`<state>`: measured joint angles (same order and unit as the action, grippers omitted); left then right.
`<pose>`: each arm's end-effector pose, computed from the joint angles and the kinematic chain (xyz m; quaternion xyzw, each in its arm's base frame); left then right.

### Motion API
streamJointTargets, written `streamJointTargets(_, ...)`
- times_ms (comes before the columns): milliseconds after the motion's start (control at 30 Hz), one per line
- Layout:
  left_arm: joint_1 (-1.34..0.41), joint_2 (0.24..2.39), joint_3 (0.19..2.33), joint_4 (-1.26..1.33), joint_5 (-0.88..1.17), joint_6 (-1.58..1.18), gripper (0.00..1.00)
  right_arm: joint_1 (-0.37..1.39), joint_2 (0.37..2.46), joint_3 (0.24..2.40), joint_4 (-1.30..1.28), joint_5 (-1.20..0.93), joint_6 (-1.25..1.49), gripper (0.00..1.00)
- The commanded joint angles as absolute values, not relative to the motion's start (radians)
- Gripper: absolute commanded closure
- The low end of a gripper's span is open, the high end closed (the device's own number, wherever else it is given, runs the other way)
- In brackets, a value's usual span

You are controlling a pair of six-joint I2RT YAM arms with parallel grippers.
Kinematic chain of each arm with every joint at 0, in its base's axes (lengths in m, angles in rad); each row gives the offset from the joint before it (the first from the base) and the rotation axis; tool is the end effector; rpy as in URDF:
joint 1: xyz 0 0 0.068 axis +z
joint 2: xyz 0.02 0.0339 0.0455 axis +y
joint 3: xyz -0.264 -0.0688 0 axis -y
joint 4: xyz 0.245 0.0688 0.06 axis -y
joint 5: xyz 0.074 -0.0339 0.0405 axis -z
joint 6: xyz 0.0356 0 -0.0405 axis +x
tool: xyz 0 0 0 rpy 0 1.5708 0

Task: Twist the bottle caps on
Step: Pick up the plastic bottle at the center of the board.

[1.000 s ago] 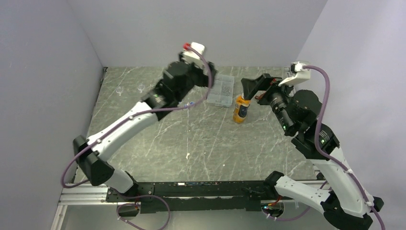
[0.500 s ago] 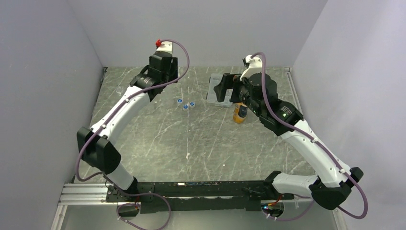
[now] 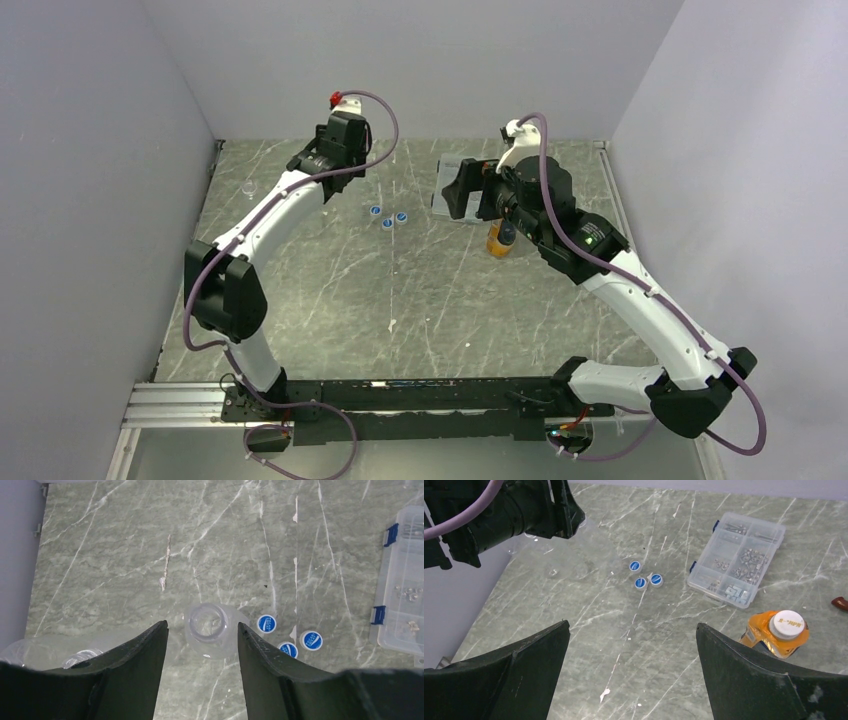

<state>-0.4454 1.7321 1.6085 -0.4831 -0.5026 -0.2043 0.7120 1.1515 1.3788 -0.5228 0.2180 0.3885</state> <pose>0.3678 -0.1566 0.3434 -0.0112 0.8659 0.0655 0.4959 0.1880 0.1521 0.4366 -0.0647 0.7987 0.2349 0.5501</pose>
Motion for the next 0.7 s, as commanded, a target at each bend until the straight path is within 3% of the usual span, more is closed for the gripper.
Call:
streamJointTargets(0,-0.430,1.746,1.649,-0.427,-0.504,-0.189,0.42,0.711,1.135,1.369,-0.496,0.201,0.399,0.01)
streamJointTargets(433,-0.423,1.769,1.635,-0.427,-0.490,-0.200,0.52,0.710,1.138,1.358,-0.496,0.209,0.394,0.01)
streamJointTargets(667,-0.422,1.749,1.655,-0.461,-0.459,-0.167,0.96,0.710,1.141,1.335,-0.460,0.195,0.353,0.01)
